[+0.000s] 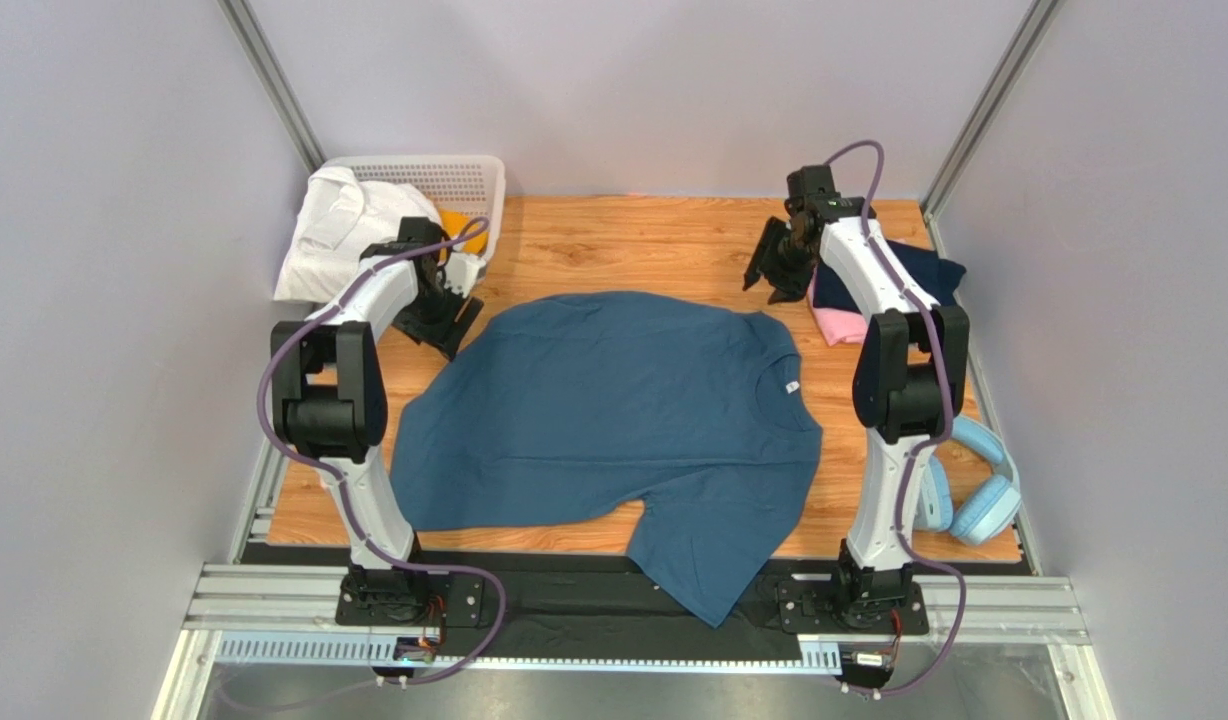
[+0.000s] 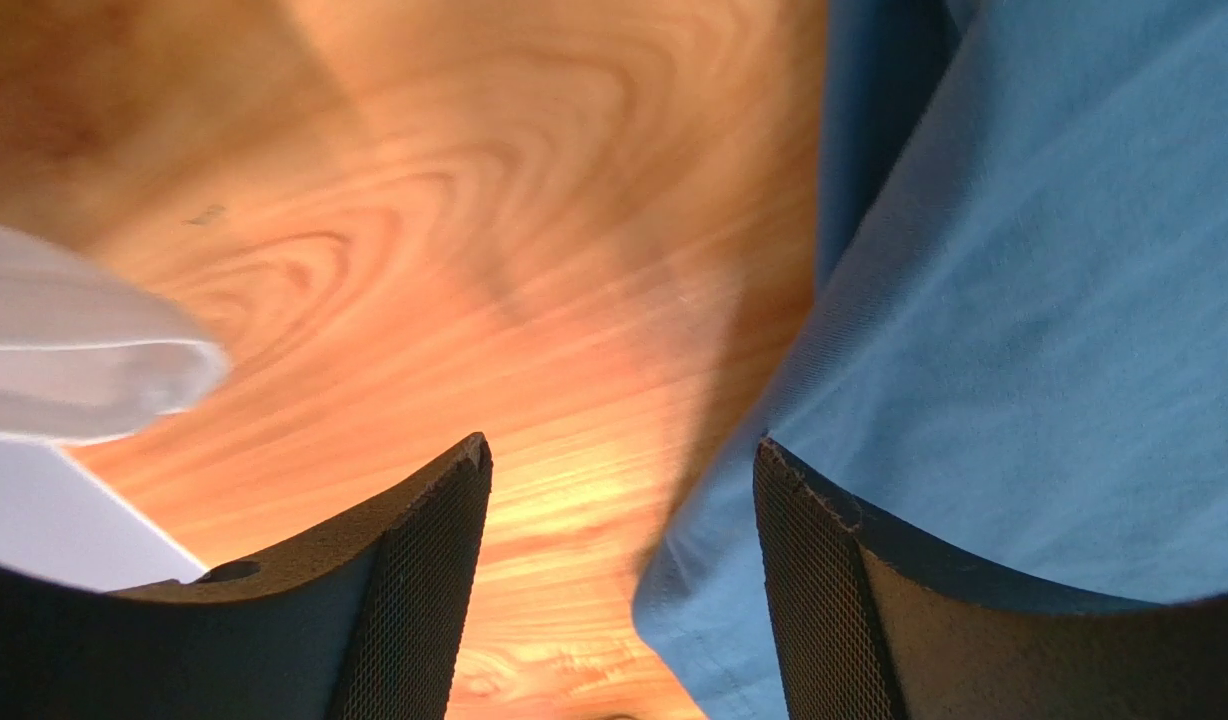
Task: Fold and stack the t-shirts
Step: Flatten out the tshirt
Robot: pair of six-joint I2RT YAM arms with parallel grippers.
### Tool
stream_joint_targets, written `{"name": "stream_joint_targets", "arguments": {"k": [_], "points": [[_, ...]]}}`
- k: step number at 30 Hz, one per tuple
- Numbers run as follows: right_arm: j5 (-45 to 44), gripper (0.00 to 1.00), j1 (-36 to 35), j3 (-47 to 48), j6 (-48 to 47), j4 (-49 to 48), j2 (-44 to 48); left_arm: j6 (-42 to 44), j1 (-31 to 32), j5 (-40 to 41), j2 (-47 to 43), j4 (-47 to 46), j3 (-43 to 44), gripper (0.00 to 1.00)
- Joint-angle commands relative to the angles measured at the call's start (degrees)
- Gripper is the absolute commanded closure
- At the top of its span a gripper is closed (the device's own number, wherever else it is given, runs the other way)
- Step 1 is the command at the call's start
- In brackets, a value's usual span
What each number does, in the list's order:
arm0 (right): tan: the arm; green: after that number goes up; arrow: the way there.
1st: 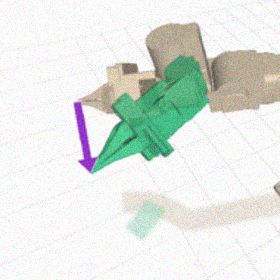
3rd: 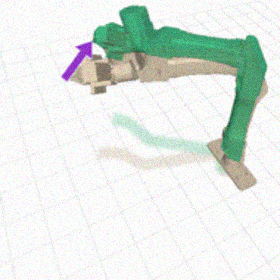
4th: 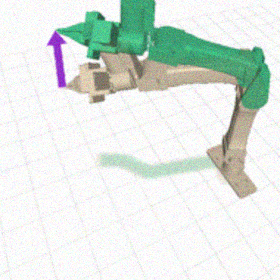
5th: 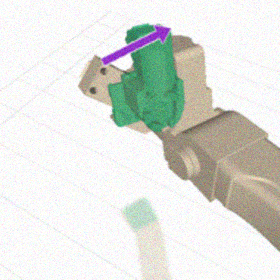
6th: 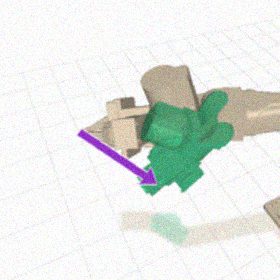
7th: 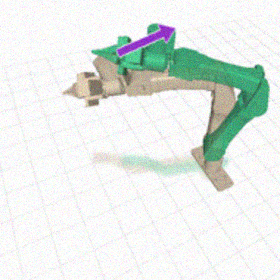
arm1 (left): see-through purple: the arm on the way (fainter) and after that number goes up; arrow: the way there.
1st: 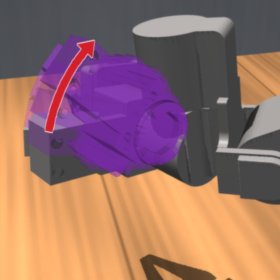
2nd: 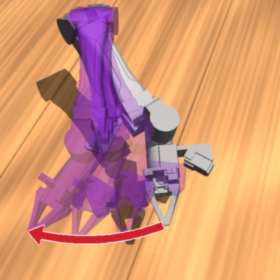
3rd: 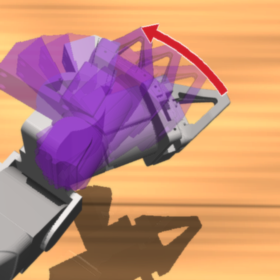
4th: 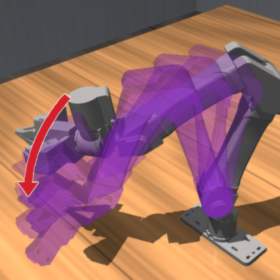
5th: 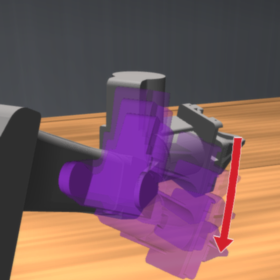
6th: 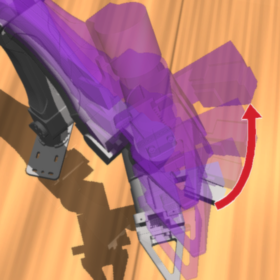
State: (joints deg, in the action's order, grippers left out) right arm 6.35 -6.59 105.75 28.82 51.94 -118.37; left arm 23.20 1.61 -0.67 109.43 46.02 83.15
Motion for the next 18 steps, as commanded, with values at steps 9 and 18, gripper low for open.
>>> {"name": "stream_joint_targets", "arguments": {"k": [9,18], "points": [[5.25,0.50,1.41,-14.41,-0.08,-1.57,7.86,-2.64,1.03,-6.18,-8.31,1.70,-4.83,0.29],[2.44,0.44,-5.09,-41.20,-0.52,-0.62,38.17,1.58,1.03,-14.51,-28.55,12.22,-10.99,0.25]]}}
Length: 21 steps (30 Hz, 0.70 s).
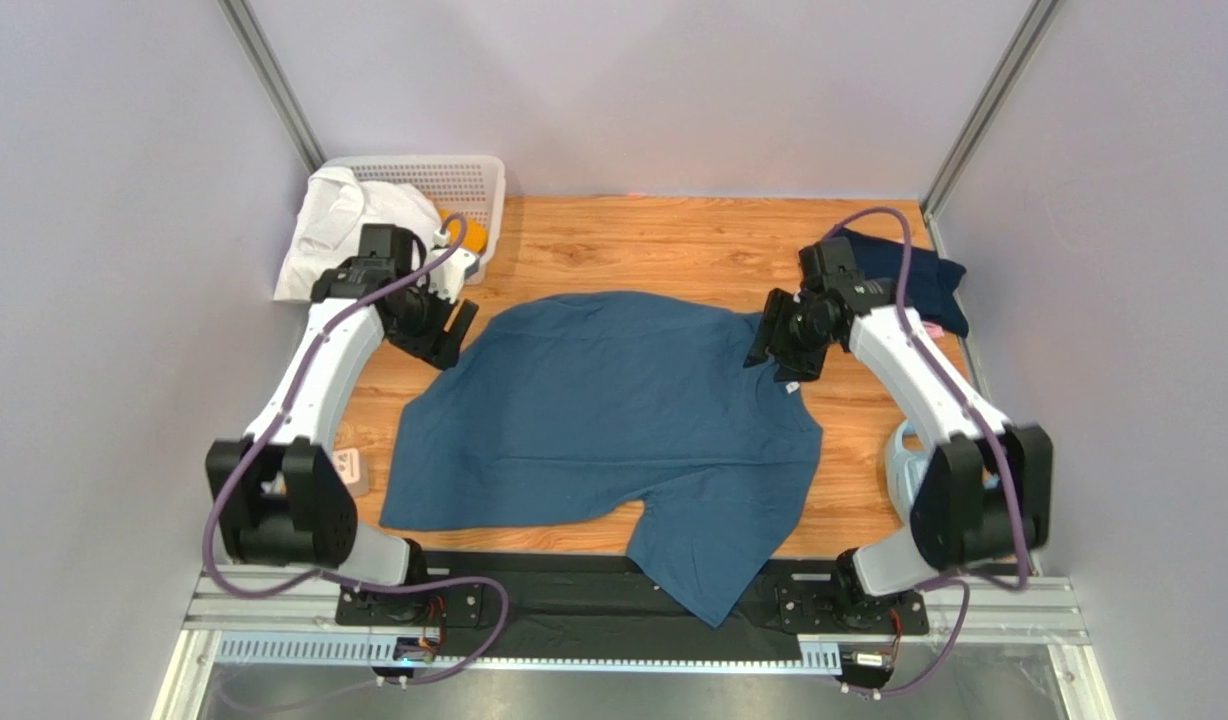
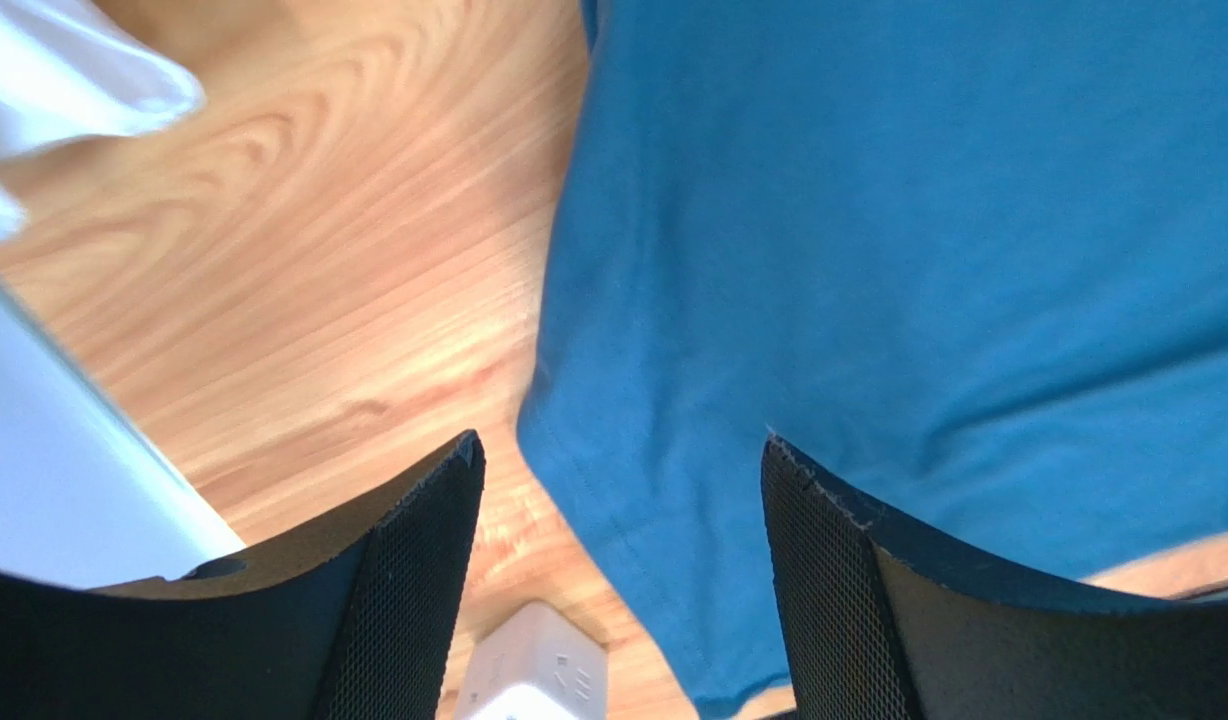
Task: Fold and stack the t-shirts
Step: Flatten out the tshirt, then grap the side of the flattened tshirt closest away from the robot with both arms
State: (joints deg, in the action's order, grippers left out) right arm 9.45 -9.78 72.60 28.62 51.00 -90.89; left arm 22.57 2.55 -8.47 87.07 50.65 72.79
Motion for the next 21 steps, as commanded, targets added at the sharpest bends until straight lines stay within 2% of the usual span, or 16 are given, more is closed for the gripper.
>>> {"name": "stream_joint_targets", "arguments": {"k": [1,7,14,21], "points": [[0.03,0.44,-2.52,-10.09,0.03,1.11,13.08,2.74,0.26,-7.69,-6.99,8.84,-1.33,0.25],[4.96,0.43,-11.65,-24.32,5.73,5.59,24.44,8.01,3.25,-2.52,-9.99,11.83,-12.58,0.26],[6.28,0.38,-27.37,-29.26,13.90,10.16,32.26,9.16,3.87,0.55,-9.47,9.64,-21.54,0.27],[6.54,0.37,-36.88,-32.68,20.58,16.84,39.03,8.72,4.40,2.75,-7.35,5.96,-23.57,0.27]]}}
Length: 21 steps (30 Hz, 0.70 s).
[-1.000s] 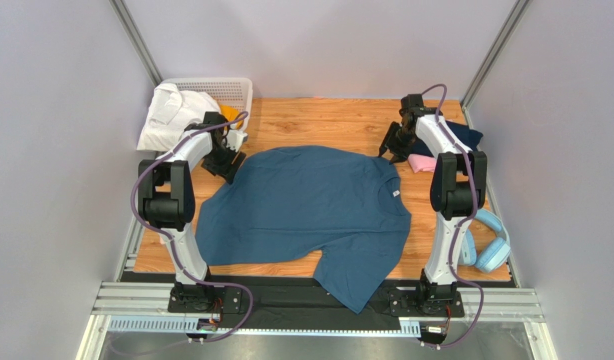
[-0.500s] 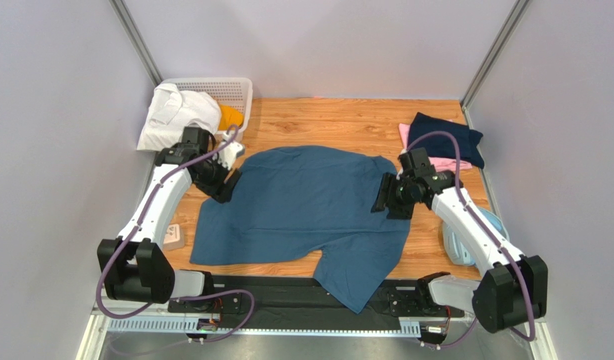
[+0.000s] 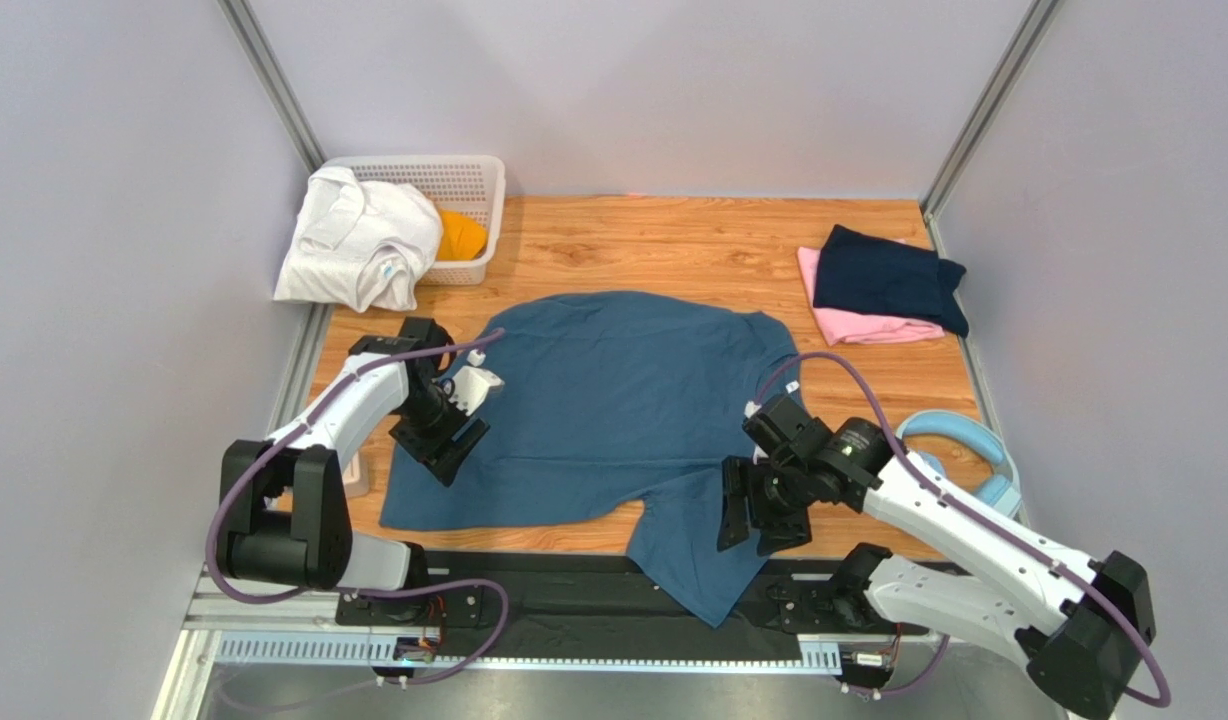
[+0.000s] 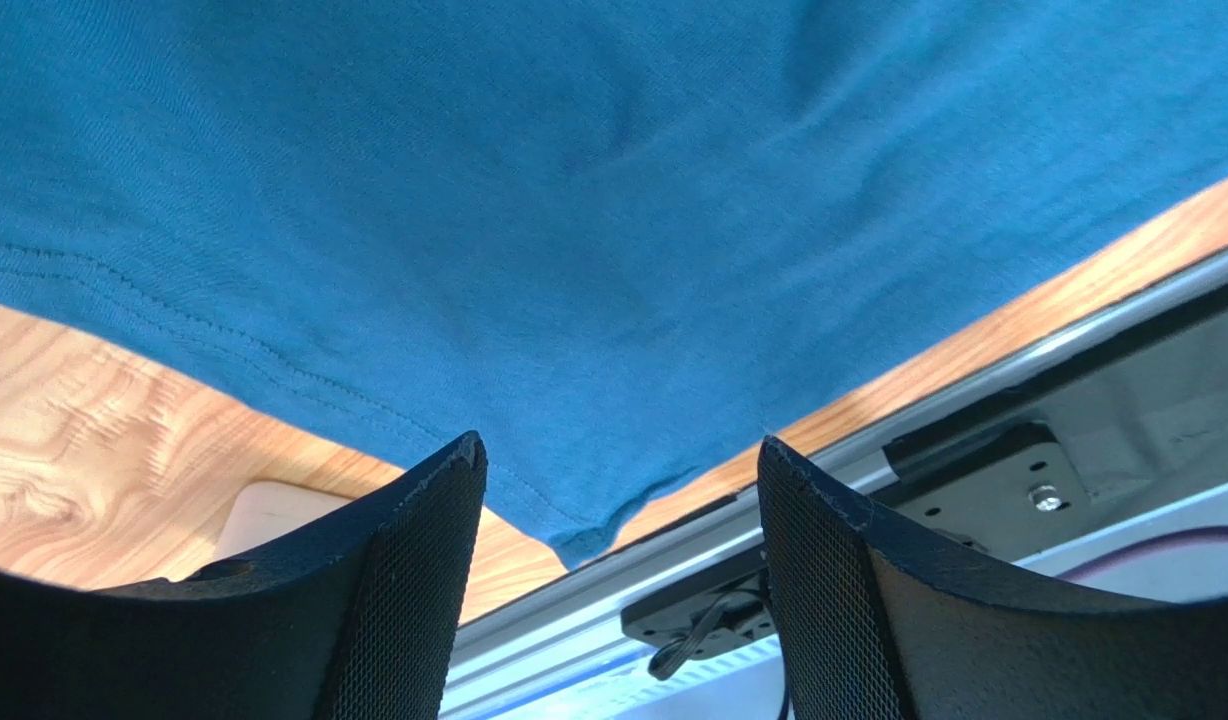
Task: Fold and stack the t-shirts
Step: Grap the side of the flattened tshirt closest away from the robot with both arms
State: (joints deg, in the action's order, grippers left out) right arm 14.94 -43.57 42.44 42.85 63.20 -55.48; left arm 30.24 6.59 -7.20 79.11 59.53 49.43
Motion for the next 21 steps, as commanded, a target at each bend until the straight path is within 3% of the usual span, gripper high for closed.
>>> {"name": "stream_joint_targets", "arguments": {"k": [1,7,21], "points": [[1.40,0.37,-3.53,-3.40,7.24,4.65,4.50,1.05,0.35,1.75,0.87,-3.19,-0.30,0.27],[2.82,0.37,-4.50,-11.22,10.32,-0.17,6.97,1.14,0.35,3.42,2.80,-7.75,-2.93,0.23],[2.37,0.42,-5.91,-10.62,4.88,-9.32,-7.53,1.40,-0.08,6.14,8.78,-13.91,-4.08,0.23]]}}
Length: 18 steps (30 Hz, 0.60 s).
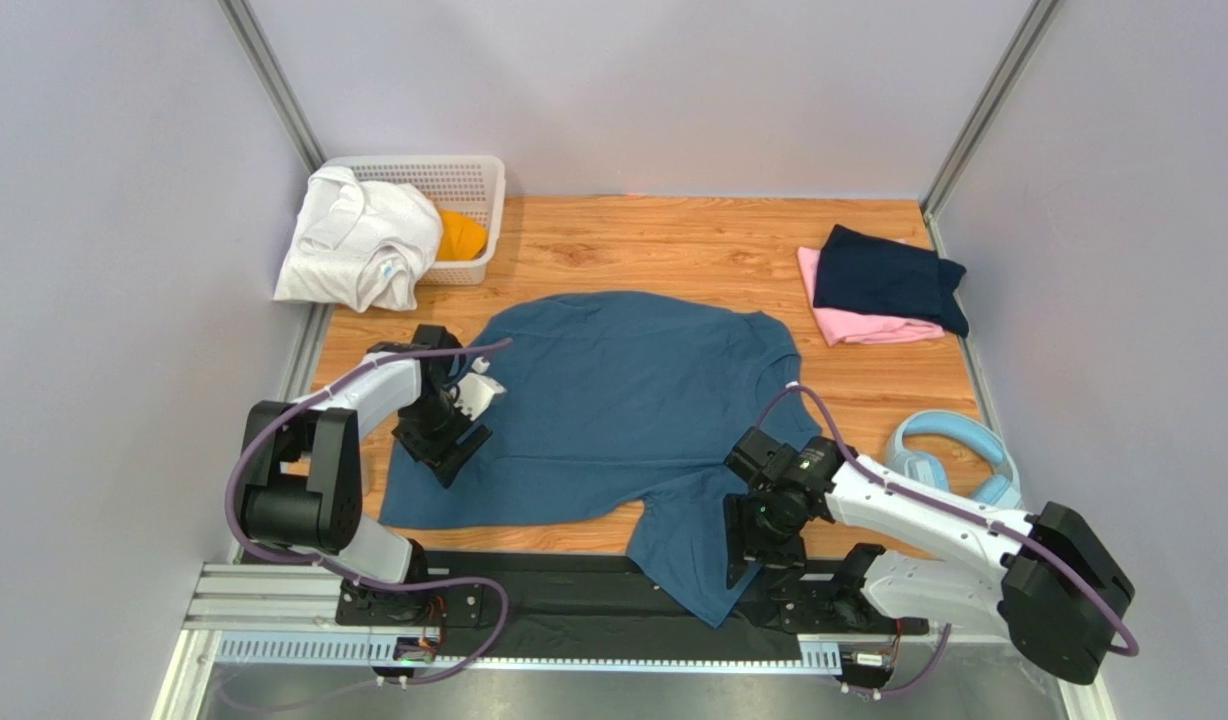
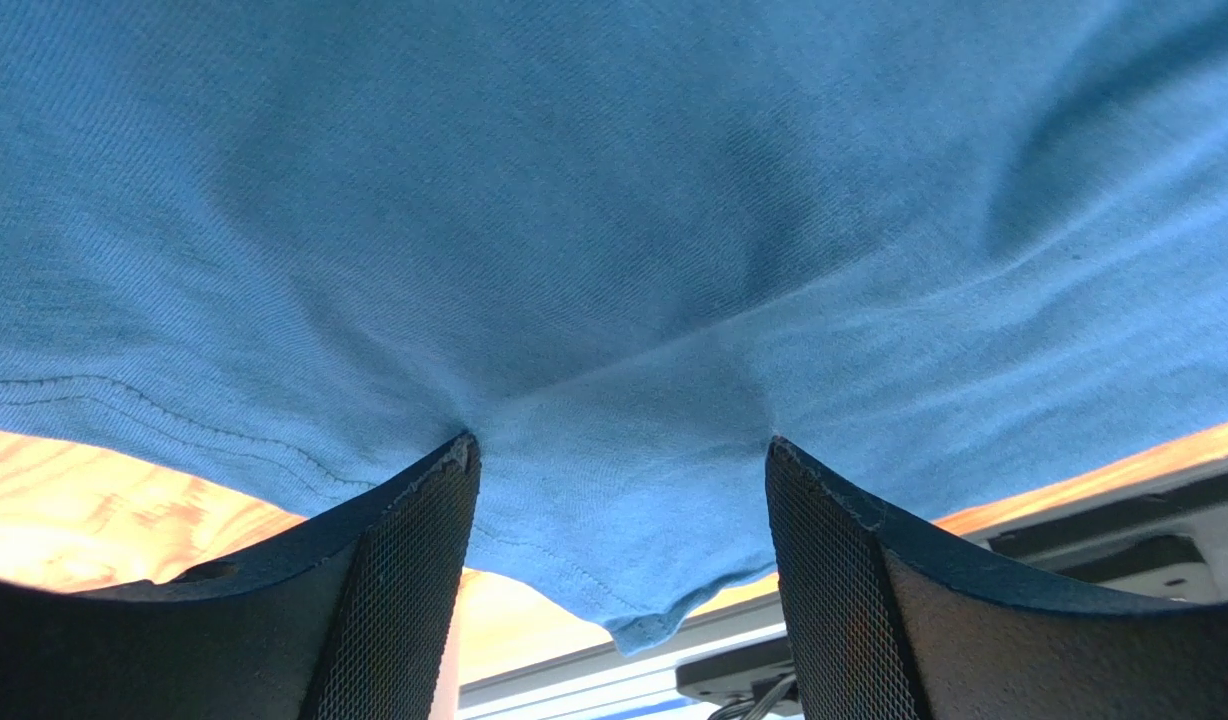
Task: Fold and stack the t-shirts
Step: Grap the side of the flattened tshirt closest away from the robot with both arms
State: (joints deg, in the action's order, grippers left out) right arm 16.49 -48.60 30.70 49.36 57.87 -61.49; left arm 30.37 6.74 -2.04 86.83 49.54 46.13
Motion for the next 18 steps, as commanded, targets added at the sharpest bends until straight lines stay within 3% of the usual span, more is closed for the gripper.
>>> {"name": "stream_joint_targets", "arguments": {"k": [1,15,18], "points": [[1.17,0.42,-1.06,1.03,-1.81,-4.25,-1.96,1.27,-0.41,0.99,1.32,-4.27,-1.13,0.23],[2.76,0.51,-1.15,-1.87,-3.92,-12.07,-10.75,1.10,-1.21,-0.24,4.05,-6.56,-0.25,0.22],[2.14,0.61,-1.24,-1.78,-4.01,-13.21,-12.42,0.92,-1.21,-1.03,3.53,-6.12,0.28,0.24]]}}
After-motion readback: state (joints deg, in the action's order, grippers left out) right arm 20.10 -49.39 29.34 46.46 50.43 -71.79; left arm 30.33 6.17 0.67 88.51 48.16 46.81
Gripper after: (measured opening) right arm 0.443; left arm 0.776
